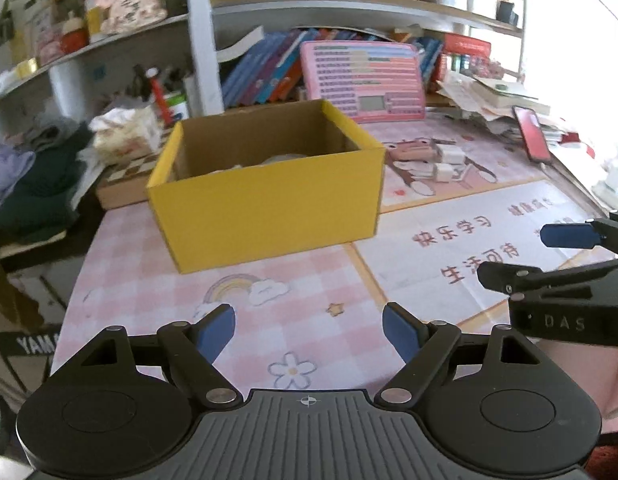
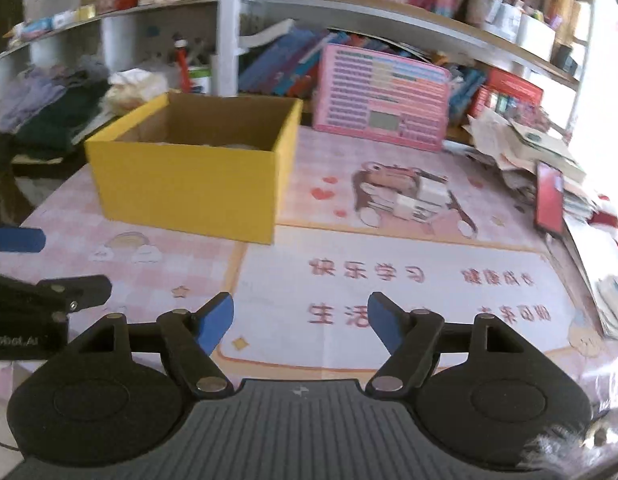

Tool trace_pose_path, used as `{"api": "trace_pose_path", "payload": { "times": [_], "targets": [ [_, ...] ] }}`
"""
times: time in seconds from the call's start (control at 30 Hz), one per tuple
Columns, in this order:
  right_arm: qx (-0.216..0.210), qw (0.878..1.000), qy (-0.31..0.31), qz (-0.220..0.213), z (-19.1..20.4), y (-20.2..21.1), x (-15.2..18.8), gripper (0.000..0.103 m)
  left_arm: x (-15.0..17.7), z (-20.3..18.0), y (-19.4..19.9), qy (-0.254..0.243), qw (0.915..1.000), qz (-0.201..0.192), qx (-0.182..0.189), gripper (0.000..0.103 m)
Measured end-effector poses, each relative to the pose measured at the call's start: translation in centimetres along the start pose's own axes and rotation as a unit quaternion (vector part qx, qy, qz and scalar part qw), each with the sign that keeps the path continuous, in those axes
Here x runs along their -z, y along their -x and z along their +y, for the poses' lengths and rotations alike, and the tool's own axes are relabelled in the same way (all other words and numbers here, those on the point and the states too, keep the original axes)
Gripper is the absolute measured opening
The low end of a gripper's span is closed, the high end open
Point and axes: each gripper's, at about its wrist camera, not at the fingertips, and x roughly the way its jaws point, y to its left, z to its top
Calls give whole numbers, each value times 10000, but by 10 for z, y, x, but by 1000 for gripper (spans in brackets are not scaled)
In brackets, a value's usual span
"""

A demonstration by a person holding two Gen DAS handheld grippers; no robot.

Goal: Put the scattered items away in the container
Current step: 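Lift both open tools out of the yellow box and back away, then move both tools toward the white chargers on the mat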

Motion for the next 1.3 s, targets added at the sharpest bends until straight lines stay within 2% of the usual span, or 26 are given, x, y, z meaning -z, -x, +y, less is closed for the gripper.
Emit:
{"api": "trace_pose_path", "payload": {
  "times": [0.17,0.27,0.6,0.9,1.13,1.3],
  "targets": [
    [128,9998,-145,54,-11,-4,4,77,-1,-19,-8,-285,9991,148,273,83],
    [144,9996,-193,139,-19,-9,4,79,0,-25,-14,-230,9983,268,472,83],
    [136,9993,-240,255,-61,-26,2,80,-13,-66,-38,-304,9960,509,665,83],
    [-52,9994,-137,321,-132,-60,-19,81,-51,-125,-71,-328,9971,447,530,83],
    [-216,9992,66,338,-184,-84,-31,83,-75,-164,-103,-57,9977,538,418,83],
    [-236,9989,0,397,-219,-99,-34,83,-89,-187,-121,-34,9977,577,345,83]
  ]
}}
